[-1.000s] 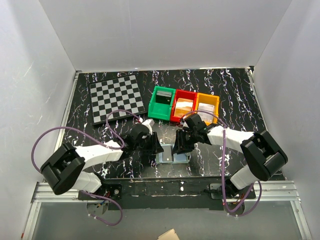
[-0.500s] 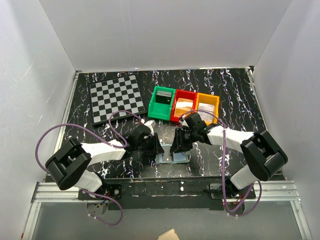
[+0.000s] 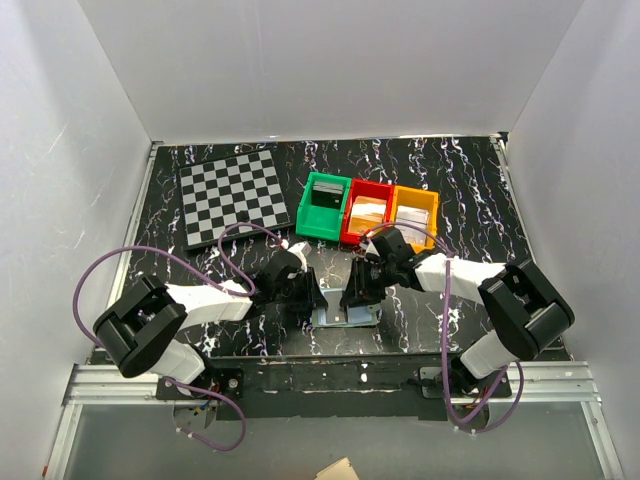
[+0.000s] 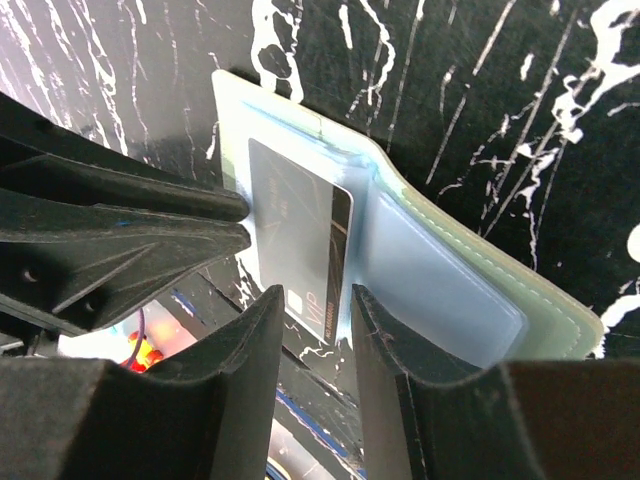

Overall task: Take the credit cards out of the card holder
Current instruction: Remove the credit card from the card holder.

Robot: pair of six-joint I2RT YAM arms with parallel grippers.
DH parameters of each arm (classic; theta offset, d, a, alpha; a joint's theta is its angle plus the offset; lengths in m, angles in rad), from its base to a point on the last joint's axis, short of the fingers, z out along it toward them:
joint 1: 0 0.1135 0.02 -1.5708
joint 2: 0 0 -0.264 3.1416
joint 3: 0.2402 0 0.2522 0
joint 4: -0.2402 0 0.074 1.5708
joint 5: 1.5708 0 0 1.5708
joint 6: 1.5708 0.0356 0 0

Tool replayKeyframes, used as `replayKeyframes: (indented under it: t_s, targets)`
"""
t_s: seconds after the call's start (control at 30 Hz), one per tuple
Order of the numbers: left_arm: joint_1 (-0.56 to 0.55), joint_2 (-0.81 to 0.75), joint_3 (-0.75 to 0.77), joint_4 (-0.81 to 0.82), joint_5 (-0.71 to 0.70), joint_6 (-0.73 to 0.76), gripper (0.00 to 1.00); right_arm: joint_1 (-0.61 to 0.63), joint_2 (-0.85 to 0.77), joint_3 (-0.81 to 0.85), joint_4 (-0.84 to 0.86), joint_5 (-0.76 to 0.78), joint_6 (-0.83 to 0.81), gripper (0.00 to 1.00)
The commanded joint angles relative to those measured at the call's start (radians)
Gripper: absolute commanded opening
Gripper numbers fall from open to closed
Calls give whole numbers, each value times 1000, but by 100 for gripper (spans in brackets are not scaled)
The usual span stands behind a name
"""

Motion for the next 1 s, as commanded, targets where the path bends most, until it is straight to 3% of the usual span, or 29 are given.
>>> replayKeyframes:
  t_s: [0.0, 0.63, 0.97]
  targets:
    - [3, 11, -24, -17, -19, 2, 17, -6, 11, -15, 31, -14, 3, 41]
    - [3, 29, -36, -8, -17, -2, 16, -11, 11, -49, 157, -101, 36, 37]
    - [2, 50, -36, -6, -20, -1, 11, -14, 6, -74, 193, -116, 48, 35]
